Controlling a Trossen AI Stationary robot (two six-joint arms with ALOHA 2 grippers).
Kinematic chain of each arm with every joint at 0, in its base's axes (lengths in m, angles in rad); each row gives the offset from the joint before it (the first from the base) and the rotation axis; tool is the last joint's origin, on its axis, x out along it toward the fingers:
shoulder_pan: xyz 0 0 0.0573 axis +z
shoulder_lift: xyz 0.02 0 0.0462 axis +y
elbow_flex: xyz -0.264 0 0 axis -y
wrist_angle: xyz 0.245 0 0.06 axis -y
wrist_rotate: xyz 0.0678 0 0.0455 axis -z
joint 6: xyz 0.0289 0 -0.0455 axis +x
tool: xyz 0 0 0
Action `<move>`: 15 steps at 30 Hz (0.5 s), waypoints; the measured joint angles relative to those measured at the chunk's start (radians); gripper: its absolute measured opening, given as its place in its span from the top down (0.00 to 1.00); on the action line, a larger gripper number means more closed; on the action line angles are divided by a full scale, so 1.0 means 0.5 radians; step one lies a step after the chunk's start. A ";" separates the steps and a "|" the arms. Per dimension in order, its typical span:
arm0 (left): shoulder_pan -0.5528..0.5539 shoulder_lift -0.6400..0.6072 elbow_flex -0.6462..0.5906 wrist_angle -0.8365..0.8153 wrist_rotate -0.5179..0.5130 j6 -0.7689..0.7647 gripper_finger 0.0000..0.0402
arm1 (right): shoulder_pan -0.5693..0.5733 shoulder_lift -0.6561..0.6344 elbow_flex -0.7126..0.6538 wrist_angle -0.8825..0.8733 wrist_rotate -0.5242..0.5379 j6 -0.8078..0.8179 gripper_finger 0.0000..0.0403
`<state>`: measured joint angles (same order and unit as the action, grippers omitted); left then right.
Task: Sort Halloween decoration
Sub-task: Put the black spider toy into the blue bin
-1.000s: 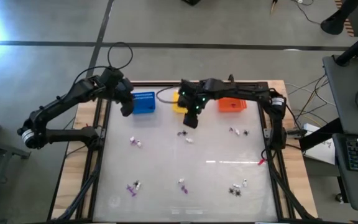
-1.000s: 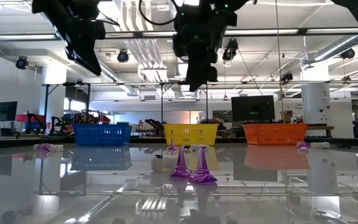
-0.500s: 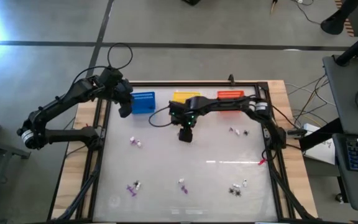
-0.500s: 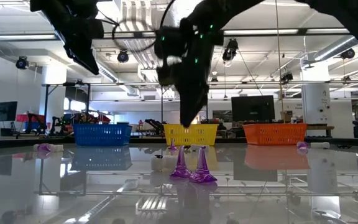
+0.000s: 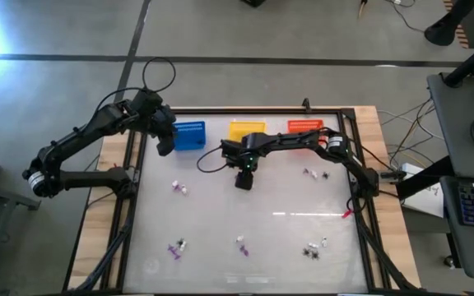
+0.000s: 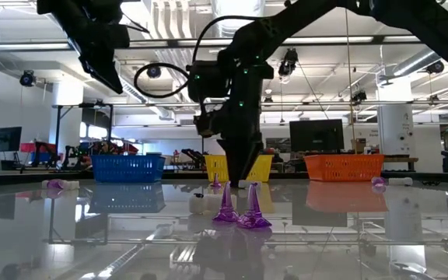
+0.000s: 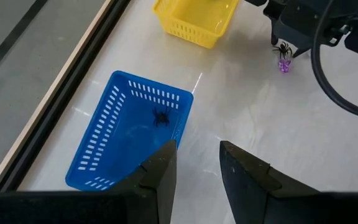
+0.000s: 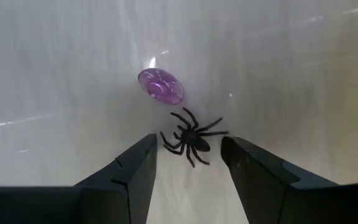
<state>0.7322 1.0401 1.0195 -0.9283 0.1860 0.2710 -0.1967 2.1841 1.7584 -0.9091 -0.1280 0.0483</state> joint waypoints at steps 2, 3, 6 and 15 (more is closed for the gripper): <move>-0.001 0.000 0.000 0.000 0.001 0.000 0.74 | 0.000 0.004 -0.003 0.018 0.000 0.010 0.54; 0.000 0.000 -0.001 0.000 0.001 0.001 0.74 | 0.000 0.020 -0.004 0.027 0.000 0.010 0.55; 0.000 0.000 -0.001 0.000 0.001 0.001 0.74 | -0.001 0.050 -0.003 0.028 -0.004 0.010 0.58; 0.000 0.000 -0.002 0.001 0.001 0.002 0.74 | -0.001 0.108 -0.002 0.034 -0.021 0.064 0.83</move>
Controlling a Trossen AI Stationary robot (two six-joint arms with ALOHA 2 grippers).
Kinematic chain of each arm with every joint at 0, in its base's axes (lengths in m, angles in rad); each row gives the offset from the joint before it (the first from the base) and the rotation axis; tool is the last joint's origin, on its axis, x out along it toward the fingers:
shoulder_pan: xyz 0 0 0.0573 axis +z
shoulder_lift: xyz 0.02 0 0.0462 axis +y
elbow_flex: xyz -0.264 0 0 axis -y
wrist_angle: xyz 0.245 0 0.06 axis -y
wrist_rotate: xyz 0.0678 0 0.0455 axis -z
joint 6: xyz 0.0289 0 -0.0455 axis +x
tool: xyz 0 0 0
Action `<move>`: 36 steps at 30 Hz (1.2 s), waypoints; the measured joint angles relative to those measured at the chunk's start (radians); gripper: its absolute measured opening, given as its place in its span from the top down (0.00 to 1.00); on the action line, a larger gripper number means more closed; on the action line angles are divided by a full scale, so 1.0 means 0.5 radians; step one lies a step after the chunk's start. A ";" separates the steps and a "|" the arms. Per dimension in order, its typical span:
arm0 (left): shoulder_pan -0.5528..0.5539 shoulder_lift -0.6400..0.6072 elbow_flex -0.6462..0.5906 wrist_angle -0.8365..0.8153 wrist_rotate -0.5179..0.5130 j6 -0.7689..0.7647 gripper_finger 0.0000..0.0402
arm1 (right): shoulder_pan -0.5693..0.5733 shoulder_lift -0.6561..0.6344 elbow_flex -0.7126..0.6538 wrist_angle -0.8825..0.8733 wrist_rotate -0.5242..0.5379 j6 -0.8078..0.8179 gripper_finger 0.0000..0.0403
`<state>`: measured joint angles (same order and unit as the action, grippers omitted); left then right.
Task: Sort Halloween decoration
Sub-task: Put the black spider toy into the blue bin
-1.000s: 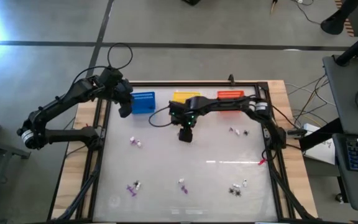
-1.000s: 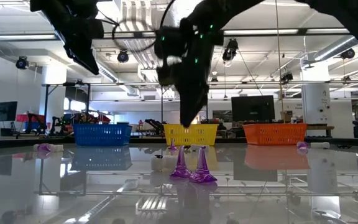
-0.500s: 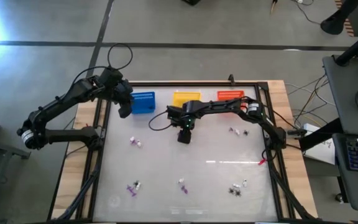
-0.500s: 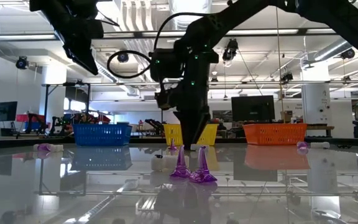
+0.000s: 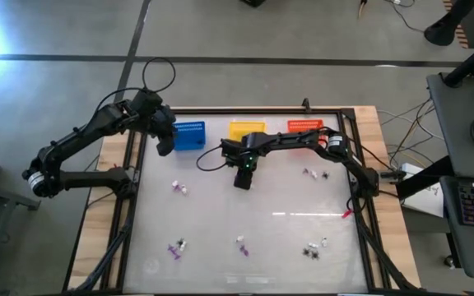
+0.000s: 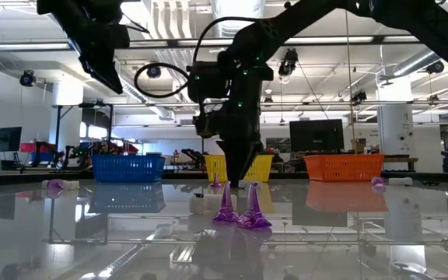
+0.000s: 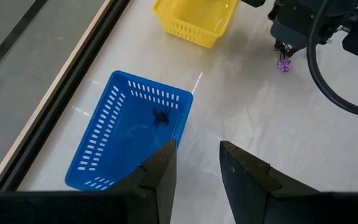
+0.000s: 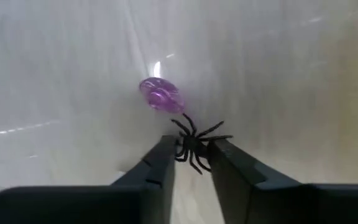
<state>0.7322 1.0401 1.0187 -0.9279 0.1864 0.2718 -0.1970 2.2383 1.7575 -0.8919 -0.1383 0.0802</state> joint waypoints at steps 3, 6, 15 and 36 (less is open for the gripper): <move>-0.001 0.000 0.000 0.000 0.000 0.000 0.74 | -0.007 -0.024 0.000 -0.005 -0.012 0.067 0.92; 0.000 0.000 0.000 0.000 0.000 0.001 0.74 | -0.007 -0.062 -0.001 -0.012 -0.017 0.109 0.97; 0.000 0.000 0.000 -0.001 0.000 0.001 0.74 | -0.007 -0.151 -0.011 -0.048 0.015 0.239 0.98; 0.000 0.000 0.000 0.011 0.000 0.001 0.74 | -0.092 -0.307 -0.010 0.800 -0.046 0.681 0.98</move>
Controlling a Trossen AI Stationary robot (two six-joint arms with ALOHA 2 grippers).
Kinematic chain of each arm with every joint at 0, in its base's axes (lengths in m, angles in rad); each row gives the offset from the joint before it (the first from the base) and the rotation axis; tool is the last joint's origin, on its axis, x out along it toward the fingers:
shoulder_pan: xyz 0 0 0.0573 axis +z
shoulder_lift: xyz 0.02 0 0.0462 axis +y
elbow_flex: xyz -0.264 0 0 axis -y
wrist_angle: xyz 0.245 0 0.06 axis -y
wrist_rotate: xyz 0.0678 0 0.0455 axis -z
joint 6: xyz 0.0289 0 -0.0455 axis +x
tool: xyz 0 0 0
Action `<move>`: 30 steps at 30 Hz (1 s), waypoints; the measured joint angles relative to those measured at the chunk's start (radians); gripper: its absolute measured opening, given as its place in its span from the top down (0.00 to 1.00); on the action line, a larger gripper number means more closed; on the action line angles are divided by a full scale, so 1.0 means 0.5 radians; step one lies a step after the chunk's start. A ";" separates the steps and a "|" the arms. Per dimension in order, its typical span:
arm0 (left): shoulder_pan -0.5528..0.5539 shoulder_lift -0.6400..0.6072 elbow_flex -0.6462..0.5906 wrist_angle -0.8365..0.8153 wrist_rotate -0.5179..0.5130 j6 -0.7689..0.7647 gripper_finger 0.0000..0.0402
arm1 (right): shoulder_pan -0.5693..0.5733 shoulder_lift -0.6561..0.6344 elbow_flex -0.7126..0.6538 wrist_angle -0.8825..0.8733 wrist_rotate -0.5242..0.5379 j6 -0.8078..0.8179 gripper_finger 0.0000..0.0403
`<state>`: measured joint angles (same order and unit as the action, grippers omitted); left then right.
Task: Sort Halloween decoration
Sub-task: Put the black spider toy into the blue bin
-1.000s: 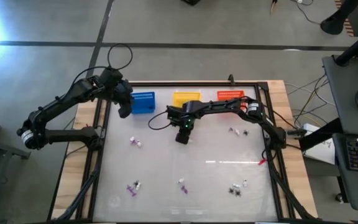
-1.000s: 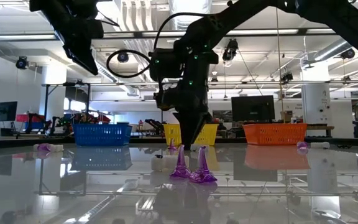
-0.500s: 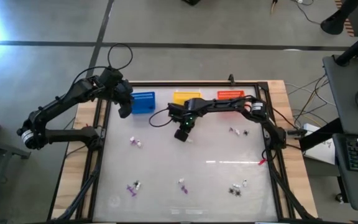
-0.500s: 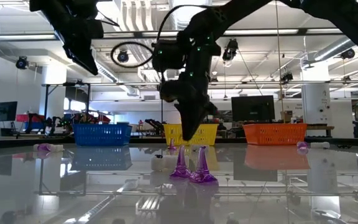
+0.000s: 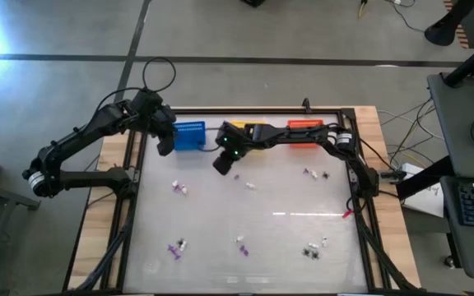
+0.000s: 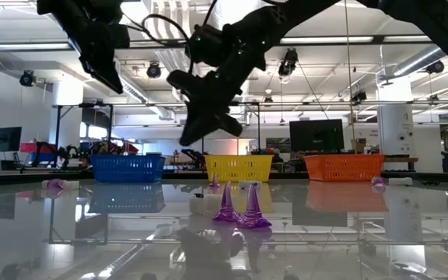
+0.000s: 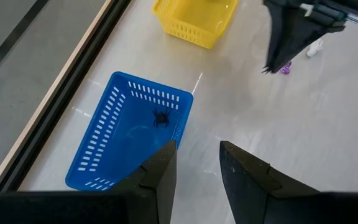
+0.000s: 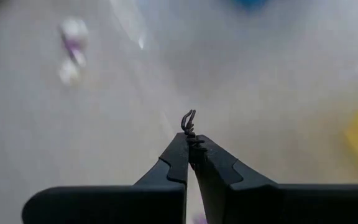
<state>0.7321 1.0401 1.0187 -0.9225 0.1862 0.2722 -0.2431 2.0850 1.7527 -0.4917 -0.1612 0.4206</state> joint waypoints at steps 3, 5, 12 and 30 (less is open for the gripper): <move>0.000 0.000 0.000 0.032 -0.011 0.000 0.74 | -0.047 0.000 0.000 0.205 -0.006 0.086 0.98; 0.000 0.000 0.000 0.047 -0.044 0.000 0.74 | -0.076 0.004 0.001 0.332 -0.007 0.105 0.98; 0.002 -0.002 0.000 0.096 -0.058 0.000 0.74 | -0.161 0.024 0.001 0.631 0.008 0.203 0.98; 0.003 -0.014 0.000 0.241 -0.148 -0.004 0.74 | -0.266 0.292 0.152 1.058 -0.105 0.347 0.98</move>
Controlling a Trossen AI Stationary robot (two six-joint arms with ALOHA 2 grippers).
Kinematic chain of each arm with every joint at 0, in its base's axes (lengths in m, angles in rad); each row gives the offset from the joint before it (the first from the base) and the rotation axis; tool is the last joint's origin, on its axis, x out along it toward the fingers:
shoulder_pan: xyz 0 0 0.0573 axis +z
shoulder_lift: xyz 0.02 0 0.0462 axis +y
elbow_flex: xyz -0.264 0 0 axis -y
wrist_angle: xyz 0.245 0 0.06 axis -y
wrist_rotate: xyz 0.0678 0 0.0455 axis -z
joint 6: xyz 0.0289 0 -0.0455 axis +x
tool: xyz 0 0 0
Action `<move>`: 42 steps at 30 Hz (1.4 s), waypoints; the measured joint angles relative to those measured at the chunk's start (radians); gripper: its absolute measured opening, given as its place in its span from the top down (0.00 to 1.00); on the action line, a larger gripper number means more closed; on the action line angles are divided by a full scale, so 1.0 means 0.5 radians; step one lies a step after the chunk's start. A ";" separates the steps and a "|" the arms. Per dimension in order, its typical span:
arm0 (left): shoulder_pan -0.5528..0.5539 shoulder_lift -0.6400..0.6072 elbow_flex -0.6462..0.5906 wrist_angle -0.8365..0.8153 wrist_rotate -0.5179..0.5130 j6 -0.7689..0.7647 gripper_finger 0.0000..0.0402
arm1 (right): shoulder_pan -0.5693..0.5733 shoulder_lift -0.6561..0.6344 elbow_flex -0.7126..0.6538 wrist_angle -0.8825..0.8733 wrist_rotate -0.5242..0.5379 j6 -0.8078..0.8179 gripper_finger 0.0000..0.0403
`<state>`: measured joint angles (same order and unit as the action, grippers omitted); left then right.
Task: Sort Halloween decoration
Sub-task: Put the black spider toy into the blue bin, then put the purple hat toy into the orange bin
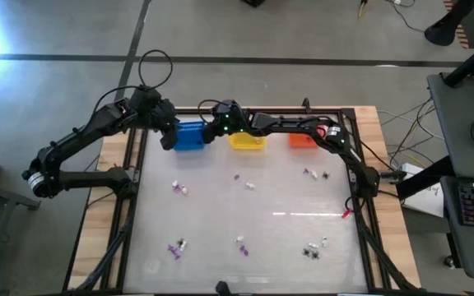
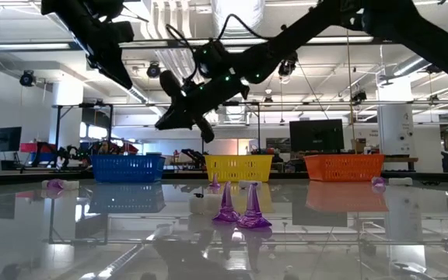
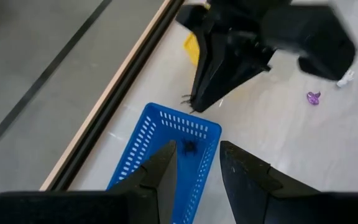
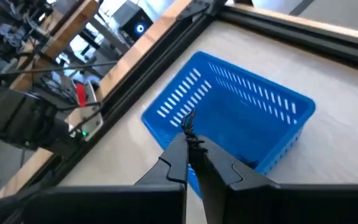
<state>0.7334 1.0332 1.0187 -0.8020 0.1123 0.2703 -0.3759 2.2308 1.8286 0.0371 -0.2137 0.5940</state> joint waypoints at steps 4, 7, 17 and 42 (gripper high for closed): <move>0.000 0.001 0.000 0.009 0.000 -0.002 0.74 | 0.005 0.178 0.198 -0.012 -0.175 0.004 0.98; 0.000 0.001 0.000 0.002 0.000 -0.007 0.74 | 0.007 0.303 0.392 -0.123 -0.223 0.041 0.98; 0.000 -0.002 0.000 -0.008 -0.002 -0.034 0.74 | 0.002 0.351 0.802 -0.633 -0.184 -0.455 0.96; 0.000 0.016 0.000 -0.074 -0.003 -0.034 0.74 | -0.033 0.182 1.040 -2.039 -0.152 -0.829 0.66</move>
<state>0.7334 1.0410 1.0187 -0.8391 0.1108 0.2535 -0.3923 2.3216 2.3486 -0.9822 -0.2894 0.1794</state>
